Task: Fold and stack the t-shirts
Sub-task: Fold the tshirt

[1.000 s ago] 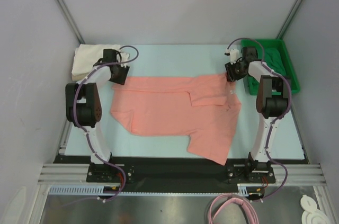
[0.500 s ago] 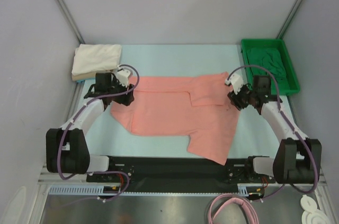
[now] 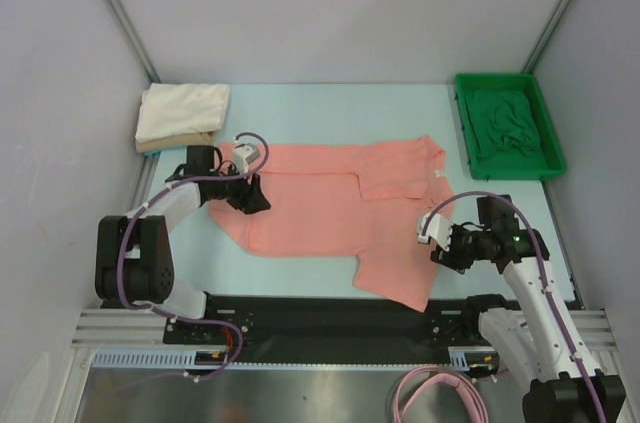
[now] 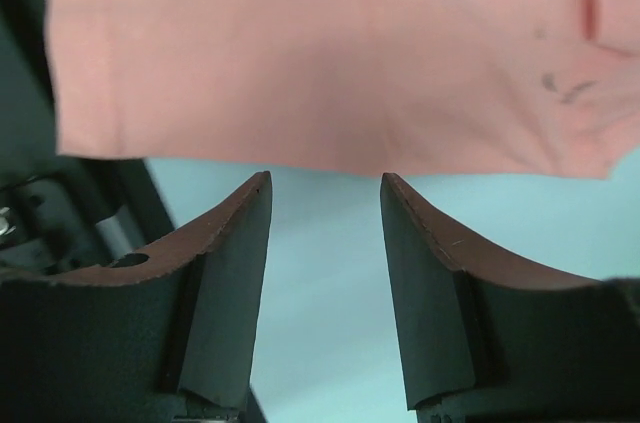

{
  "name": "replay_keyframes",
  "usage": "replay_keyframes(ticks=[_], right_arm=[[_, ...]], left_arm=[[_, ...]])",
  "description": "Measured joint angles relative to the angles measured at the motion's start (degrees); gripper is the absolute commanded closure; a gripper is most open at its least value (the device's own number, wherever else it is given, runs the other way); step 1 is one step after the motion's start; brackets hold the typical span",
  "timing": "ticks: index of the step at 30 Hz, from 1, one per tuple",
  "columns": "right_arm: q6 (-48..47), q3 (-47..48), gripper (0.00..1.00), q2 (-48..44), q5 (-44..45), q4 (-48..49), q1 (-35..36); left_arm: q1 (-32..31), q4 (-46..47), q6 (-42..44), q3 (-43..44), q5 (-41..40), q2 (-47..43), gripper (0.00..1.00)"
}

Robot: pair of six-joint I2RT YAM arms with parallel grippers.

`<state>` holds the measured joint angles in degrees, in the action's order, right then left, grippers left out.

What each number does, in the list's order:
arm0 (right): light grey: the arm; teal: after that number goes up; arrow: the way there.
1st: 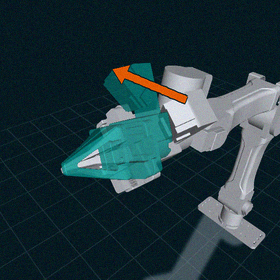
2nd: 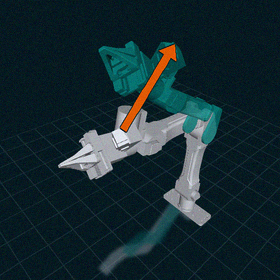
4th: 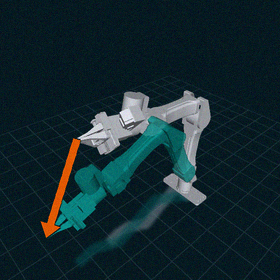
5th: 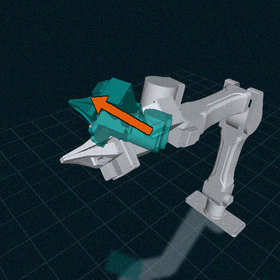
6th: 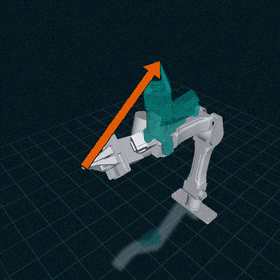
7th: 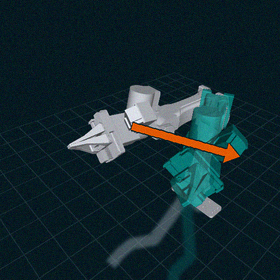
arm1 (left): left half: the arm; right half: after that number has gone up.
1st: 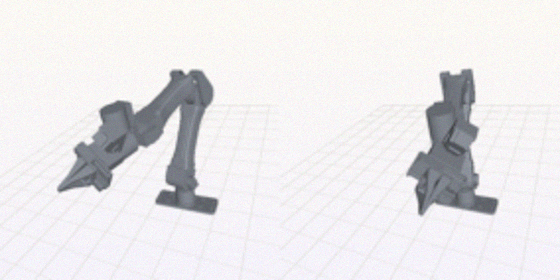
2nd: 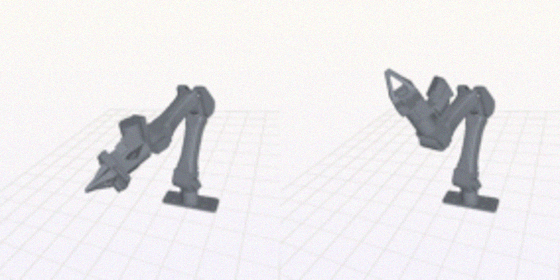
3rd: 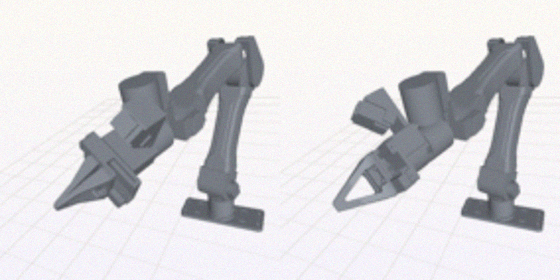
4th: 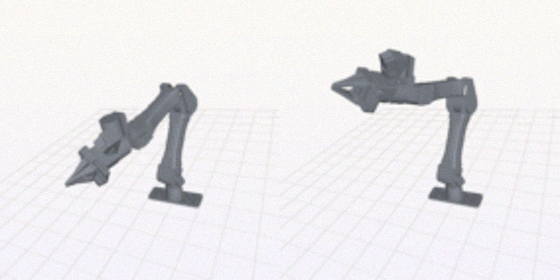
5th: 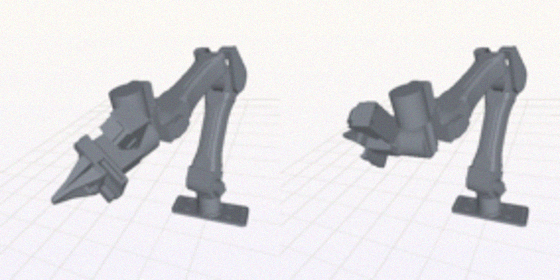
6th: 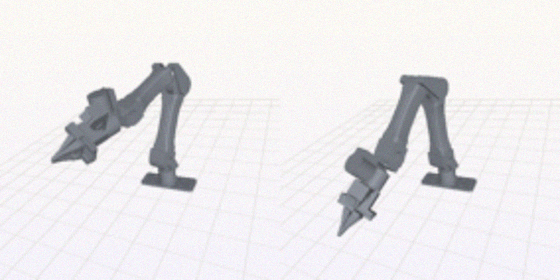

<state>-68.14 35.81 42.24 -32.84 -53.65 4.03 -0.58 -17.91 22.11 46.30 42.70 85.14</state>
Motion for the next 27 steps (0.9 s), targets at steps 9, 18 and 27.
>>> replay_keyframes(ticks=[9, 18, 27], right_arm=[[-7.98, 0.7, 0.44, 4.57, -4.59, -12.02, 4.66], [-6.58, -6.95, 0.45, 8.11, 0.59, -2.56, 20.98], [-4.42, -12.79, 0.49, 7.93, 7.02, 4.48, 24.33]], left_arm=[[1.75, 0.04, 2.01, -0.17, 1.88, 2.27, 0.38], [1.84, -0.02, 2.01, -0.09, 1.25, 3.96, 0.39], [2.19, -0.02, 2.01, 0.0, 0.94, 3.98, 0.39]])
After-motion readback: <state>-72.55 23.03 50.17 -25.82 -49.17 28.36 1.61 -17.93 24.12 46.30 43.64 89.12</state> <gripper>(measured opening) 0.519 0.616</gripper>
